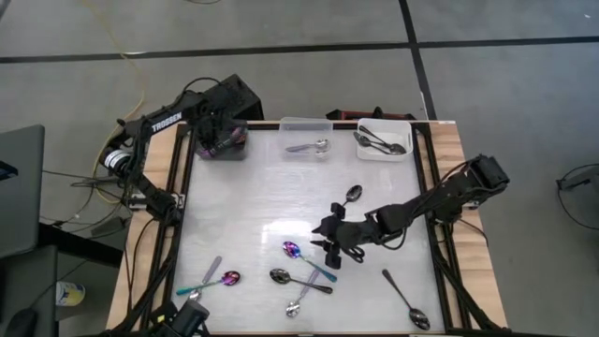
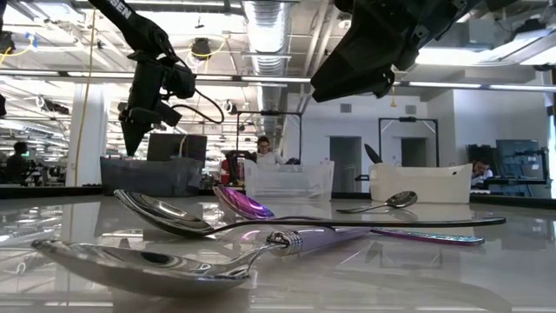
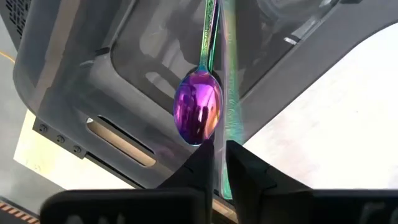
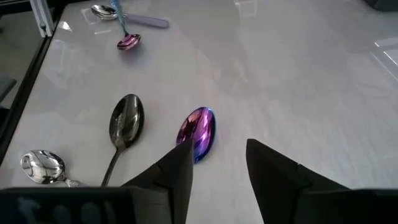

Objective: Sort silverware by color (type)
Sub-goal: Put the blue spoon into the black bin

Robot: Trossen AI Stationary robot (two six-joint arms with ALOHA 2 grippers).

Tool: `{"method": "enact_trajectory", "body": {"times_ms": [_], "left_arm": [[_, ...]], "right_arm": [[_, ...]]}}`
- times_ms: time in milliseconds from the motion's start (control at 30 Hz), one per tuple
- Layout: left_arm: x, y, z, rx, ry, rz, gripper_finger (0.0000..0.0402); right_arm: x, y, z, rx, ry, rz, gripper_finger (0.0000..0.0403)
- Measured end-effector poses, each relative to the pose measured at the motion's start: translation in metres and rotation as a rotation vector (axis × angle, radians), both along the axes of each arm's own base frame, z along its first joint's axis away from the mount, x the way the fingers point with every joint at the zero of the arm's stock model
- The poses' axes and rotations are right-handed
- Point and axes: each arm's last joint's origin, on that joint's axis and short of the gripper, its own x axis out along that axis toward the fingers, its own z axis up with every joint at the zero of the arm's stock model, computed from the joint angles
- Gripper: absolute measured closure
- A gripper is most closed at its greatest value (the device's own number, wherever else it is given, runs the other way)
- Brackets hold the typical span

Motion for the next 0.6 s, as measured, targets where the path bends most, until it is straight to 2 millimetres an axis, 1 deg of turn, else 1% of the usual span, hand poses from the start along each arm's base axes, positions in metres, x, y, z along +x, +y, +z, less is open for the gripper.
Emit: {"method": "enact_trajectory", "body": {"times_ms": [167,267,333,467,533,600], "left_arm": [[0.001,0.0,0.001,0.028,0.03,-0.002,0.0331],[0.001,0.001,0.008,0.085,0.098,0.044,0.0317],[0.003,0.001,0.016,0.119,0.115,0.08,0.0314],[0.008,-0.002,0.032,0.124,0.106,0.109,0.0314],[0.012,-0.003,0.036,0.124,0.082,0.104,0.0314],[0.016,-0.006,0.036,0.086,0.035,0.062,0.0314]], "right_arm": [[0.0,0.0,0.0,0.019,-0.002,-0.012,0.0233],[0.0,0.0,0.0,0.032,-0.003,-0.021,0.0233],[0.0,0.0,0.0,0.031,-0.003,-0.02,0.0233],[0.0,-0.001,0.0,0.033,-0.004,-0.025,0.0233],[0.001,-0.003,0.0,0.048,-0.005,-0.039,0.0233],[0.002,-0.004,0.0,0.057,-0.006,-0.052,0.0233]]}}
